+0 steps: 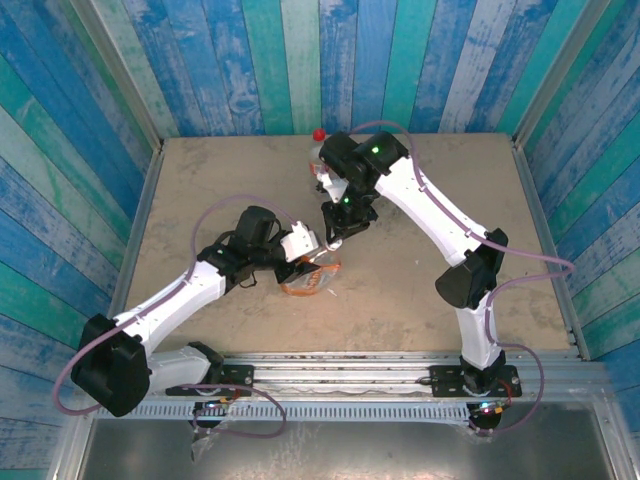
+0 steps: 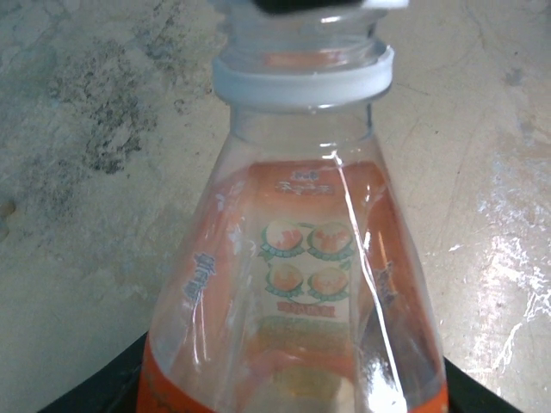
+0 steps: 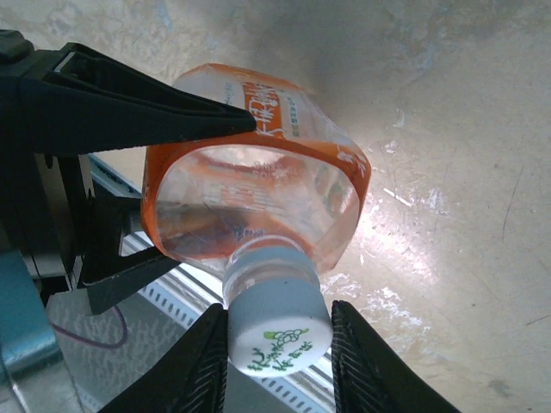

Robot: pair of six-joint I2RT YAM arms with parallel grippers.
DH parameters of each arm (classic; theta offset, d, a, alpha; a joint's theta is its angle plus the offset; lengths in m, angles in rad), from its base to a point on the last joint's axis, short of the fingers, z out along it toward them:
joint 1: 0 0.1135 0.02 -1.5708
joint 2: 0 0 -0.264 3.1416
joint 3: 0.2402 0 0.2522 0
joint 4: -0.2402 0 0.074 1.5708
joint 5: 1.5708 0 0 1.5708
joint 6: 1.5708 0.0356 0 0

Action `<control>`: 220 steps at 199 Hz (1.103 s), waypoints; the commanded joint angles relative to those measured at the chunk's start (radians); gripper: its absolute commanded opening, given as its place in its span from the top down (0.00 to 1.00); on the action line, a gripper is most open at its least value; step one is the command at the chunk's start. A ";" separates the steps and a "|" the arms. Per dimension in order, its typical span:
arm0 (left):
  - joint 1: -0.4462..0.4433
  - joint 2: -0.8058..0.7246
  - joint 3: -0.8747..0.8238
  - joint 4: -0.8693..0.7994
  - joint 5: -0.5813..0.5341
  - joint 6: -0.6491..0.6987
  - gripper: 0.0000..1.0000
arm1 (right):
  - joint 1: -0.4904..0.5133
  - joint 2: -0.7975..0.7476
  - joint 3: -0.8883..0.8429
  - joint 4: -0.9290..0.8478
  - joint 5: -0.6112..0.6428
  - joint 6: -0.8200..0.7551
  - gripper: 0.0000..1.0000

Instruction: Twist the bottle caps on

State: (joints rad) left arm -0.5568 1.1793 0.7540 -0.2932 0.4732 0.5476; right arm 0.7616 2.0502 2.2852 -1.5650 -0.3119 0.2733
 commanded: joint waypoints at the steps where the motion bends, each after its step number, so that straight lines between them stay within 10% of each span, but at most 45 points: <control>1: -0.009 -0.010 0.032 0.131 0.088 0.009 0.46 | 0.007 0.031 0.031 -0.037 0.043 -0.047 0.62; 87: -0.010 -0.009 0.037 0.118 0.089 0.011 0.46 | 0.001 0.022 0.055 -0.054 0.076 -0.040 0.60; 220: -0.011 0.020 0.034 0.134 0.104 -0.015 0.46 | -0.010 -0.028 0.145 -0.033 0.089 -0.051 0.26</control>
State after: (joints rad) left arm -0.5632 1.1809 0.7692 -0.1974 0.5526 0.5468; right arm 0.7574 2.0560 2.4092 -1.5959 -0.2314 0.2306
